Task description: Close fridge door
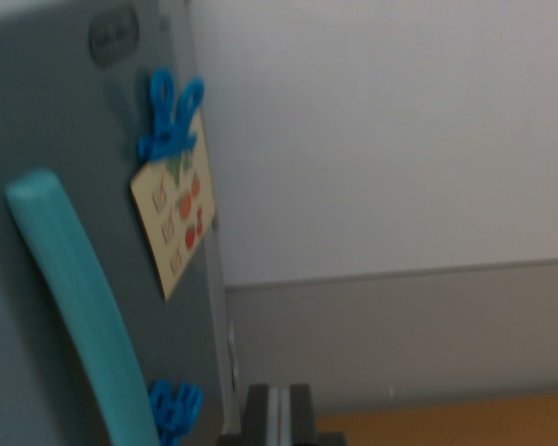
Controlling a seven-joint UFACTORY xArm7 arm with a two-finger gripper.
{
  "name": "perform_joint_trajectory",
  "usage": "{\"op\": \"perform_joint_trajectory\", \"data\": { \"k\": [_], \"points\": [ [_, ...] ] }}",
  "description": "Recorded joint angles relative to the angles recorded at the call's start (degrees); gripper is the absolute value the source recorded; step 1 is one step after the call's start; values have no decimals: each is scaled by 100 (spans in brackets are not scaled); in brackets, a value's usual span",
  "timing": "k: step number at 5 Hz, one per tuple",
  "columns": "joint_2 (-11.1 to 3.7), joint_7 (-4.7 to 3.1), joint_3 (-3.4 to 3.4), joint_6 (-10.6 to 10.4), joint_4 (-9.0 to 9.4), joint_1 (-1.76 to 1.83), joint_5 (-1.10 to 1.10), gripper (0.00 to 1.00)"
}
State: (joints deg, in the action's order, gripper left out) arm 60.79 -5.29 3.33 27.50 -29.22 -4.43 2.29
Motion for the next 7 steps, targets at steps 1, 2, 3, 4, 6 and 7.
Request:
{"op": "perform_joint_trajectory", "data": {
  "k": [1, 2, 3, 4, 6, 7],
  "points": [
    [0, 0, 0, 0, 0, 0, 0, 100],
    [-325, 0, -20, 0, -73, 0, 0, 100],
    [-325, 0, -20, 0, -73, 0, 0, 100],
    [-664, 0, -24, 0, -260, 0, 0, 100],
    [-1110, 0, -55, 0, -562, 20, 0, 100],
    [-1110, 0, -55, 0, -562, 20, 0, 100]
  ]
}}
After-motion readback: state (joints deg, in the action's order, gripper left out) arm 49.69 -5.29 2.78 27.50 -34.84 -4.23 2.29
